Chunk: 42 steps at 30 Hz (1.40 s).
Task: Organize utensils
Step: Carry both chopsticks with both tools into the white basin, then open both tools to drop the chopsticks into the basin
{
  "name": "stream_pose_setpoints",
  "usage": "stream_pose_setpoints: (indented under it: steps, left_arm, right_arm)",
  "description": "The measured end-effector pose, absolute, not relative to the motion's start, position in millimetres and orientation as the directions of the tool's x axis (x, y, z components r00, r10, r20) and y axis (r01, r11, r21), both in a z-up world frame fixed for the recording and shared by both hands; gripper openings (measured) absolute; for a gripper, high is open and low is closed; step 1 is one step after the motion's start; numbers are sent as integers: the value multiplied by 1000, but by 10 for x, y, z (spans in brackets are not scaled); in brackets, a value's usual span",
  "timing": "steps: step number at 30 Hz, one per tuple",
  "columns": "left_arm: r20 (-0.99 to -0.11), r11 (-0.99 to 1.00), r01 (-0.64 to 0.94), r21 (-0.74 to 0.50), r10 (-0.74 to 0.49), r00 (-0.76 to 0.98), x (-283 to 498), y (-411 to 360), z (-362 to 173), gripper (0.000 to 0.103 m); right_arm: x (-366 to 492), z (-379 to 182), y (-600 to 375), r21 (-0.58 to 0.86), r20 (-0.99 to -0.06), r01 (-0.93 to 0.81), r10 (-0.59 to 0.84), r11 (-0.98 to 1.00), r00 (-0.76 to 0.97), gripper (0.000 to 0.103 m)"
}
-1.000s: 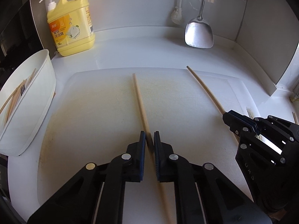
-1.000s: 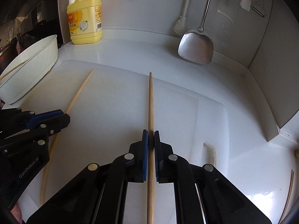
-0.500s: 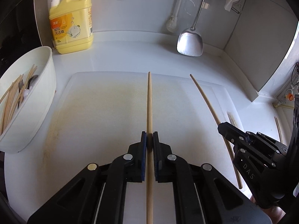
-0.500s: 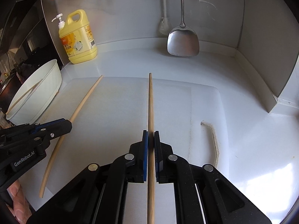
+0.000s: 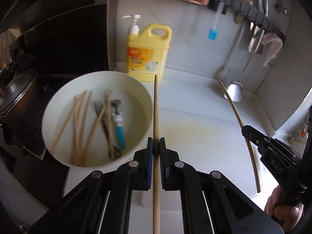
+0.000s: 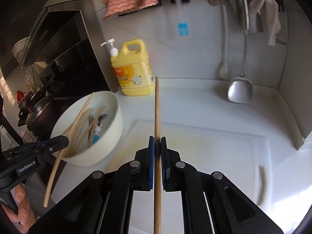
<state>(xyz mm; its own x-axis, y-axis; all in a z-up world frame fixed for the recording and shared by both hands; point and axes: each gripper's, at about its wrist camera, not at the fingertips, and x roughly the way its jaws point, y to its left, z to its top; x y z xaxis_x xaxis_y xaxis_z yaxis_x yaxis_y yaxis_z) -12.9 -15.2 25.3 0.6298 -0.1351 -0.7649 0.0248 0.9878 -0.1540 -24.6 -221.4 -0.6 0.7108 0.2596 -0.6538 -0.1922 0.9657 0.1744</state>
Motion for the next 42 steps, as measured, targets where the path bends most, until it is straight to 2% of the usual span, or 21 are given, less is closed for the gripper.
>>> stream_pose_setpoints:
  steps: [7, 12, 23, 36, 37, 38, 39, 40, 41, 42]
  left_arm:
    - [-783, 990, -49, -133, -75, 618, 345, 1051, 147, 7]
    - [-820, 991, -58, -122, -67, 569, 692, 1542, -144, 7]
    - [-858, 988, -31, -155, -119, 499, 1024, 1652, -536, 7]
    - [-882, 990, -74, -117, -69, 466, 1151, 1619, -625, 8]
    - [-884, 989, -83, -120, -68, 463, 1137, 1637, -611, 12]
    - [-886, 988, -93, -122, -66, 458, 1123, 1664, -595, 30]
    - [-886, 987, -105, -123, -61, 460, 1102, 1686, -563, 42]
    - [-881, 986, -121, -118, -48, 470, 1064, 1703, -524, 67]
    - [-872, 984, -137, -113, -32, 488, 1025, 1728, -466, 80]
    - [-865, 983, -146, -110, -23, 502, 986, 1747, -409, 81]
  right_arm:
    - [294, -62, -1124, 228, -682, -237, 329, 944, 653, 6]
    - [629, -211, -548, 243, -711, -238, 339, 941, 616, 6]
    - [1012, -557, -48, 235, -781, -236, 328, 943, 532, 6]
    - [1217, -650, 67, 217, -812, -268, 326, 939, 484, 6]
    - [1217, -639, 56, 212, -814, -266, 320, 940, 485, 10]
    - [1218, -618, 34, 208, -814, -263, 316, 942, 488, 13]
    - [1205, -586, 14, 205, -808, -265, 316, 942, 497, 16]
    - [1186, -548, -9, 196, -803, -266, 311, 944, 509, 21]
    - [1162, -512, -30, 187, -798, -267, 305, 945, 519, 23]
    - [1139, -478, -60, 181, -795, -266, 300, 947, 526, 23]
